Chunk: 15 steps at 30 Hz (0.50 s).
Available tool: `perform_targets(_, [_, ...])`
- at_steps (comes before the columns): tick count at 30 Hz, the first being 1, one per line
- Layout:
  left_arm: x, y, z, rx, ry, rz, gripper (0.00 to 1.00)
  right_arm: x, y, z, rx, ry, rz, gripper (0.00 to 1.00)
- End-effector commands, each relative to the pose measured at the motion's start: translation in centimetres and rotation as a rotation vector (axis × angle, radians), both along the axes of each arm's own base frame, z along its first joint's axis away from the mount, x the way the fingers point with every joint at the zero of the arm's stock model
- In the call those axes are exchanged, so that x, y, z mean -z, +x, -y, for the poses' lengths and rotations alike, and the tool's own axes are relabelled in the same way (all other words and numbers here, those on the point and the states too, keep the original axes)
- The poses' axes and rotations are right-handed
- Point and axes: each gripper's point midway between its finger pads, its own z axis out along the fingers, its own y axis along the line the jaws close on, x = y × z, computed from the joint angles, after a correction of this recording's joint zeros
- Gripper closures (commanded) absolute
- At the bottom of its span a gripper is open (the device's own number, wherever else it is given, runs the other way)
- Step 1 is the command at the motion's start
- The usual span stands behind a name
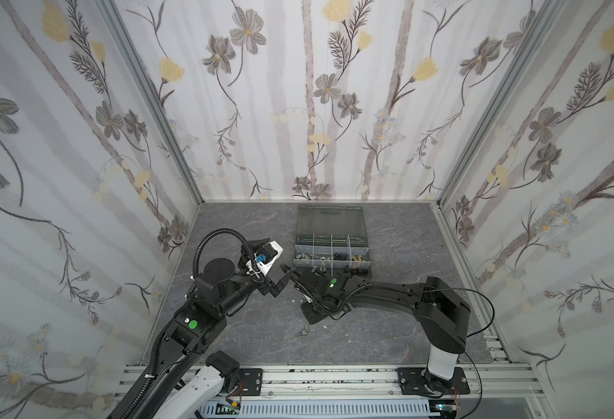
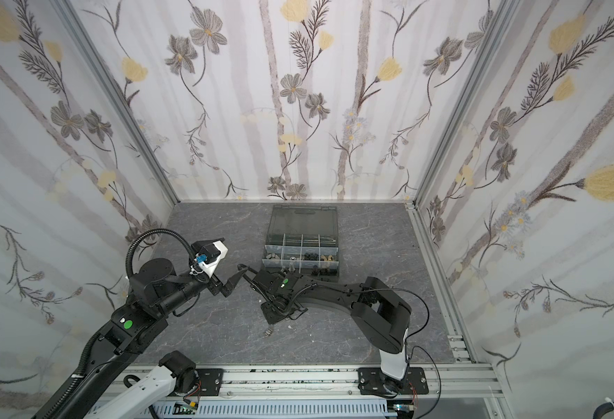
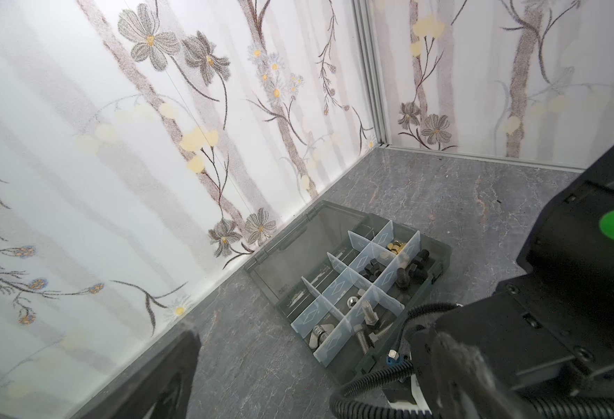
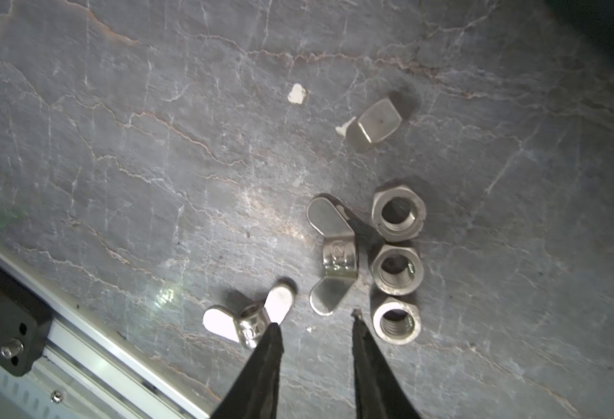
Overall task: Sort the screws and nuts into containers
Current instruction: 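Move the open right gripper back down over the loose pile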
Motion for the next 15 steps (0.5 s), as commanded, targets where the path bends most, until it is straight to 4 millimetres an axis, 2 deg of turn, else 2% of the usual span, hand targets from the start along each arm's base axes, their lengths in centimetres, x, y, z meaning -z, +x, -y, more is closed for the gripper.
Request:
perform_targets(1, [-0.6, 0.0, 0.2, 0.011, -0.018, 0.025, 0.0, 0.3, 0.8, -0.8, 0.041, 0.023, 0.019, 0.65])
perform_targets(5, [-0.4, 0.0, 0.3, 0.015, -0.016, 0.015, 0.0, 0.9, 0.9, -1.3, 0.026, 0.021, 0.013, 0.64])
perform_targets(15, [-0.3, 0.4, 0.5, 0.015, -0.013, 0.001, 0.0, 3.2, 0.6, -0.6, 0.005, -0.046, -0.005, 0.67])
